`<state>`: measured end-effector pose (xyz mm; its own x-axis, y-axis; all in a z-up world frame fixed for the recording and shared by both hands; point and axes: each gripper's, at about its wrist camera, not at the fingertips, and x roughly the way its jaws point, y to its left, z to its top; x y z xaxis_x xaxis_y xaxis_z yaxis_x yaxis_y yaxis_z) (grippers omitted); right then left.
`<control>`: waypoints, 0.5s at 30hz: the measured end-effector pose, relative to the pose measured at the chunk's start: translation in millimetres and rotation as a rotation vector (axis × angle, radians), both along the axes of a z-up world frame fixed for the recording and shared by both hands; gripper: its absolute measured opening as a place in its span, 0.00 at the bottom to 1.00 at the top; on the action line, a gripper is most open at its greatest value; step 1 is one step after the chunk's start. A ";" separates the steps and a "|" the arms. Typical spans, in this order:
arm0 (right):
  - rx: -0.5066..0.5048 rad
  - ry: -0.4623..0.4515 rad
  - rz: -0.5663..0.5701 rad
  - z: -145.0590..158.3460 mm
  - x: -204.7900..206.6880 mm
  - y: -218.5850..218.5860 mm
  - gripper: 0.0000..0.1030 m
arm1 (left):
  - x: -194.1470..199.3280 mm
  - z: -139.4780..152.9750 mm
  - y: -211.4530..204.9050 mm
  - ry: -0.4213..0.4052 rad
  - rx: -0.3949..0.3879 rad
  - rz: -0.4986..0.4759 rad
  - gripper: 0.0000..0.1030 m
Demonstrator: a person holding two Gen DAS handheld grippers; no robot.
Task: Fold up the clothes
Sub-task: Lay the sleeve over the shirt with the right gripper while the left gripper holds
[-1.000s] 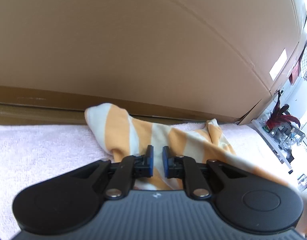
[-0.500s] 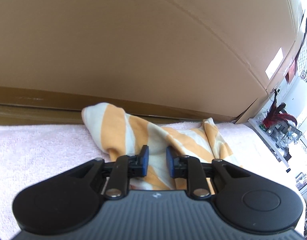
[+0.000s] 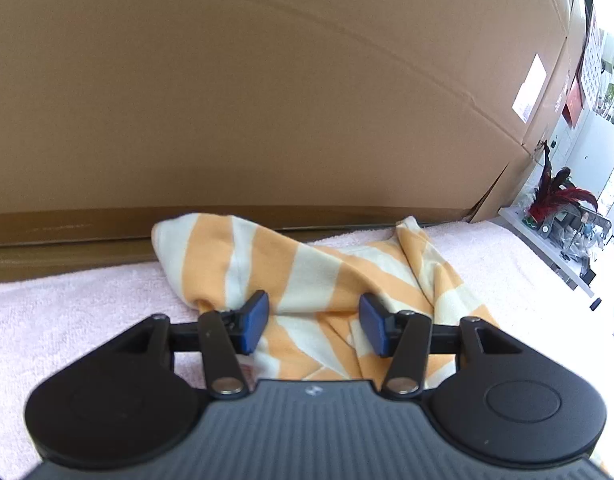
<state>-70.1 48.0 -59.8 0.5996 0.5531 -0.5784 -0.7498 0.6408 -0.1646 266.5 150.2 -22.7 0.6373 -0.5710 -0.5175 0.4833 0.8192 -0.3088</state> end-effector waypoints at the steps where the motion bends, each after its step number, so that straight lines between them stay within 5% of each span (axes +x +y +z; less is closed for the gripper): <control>1: 0.016 0.004 -0.012 0.6 2.1 -2.3 0.34 | -0.2 0.9 1.0 0.004 -0.002 -0.005 0.63; 4: 0.052 0.003 -0.043 1.1 6.0 -9.4 0.34 | -2.9 3.1 -0.7 -0.011 0.011 -0.009 0.73; 10: 0.062 0.001 -0.092 -6.2 13.9 -14.1 0.32 | -4.6 2.0 -7.7 -0.037 0.052 -0.011 0.70; 11: 0.071 0.000 -0.096 -6.5 15.3 -15.3 0.27 | -4.5 2.5 -6.9 -0.039 0.051 -0.007 0.68; 12: 0.080 -0.001 -0.101 -6.7 16.7 -16.4 0.09 | -4.3 3.6 -4.9 -0.041 0.047 0.001 0.65; 15: 0.150 0.016 -0.118 0.1 20.1 -24.8 0.09 | -2.3 9.3 9.1 -0.036 0.006 0.047 0.63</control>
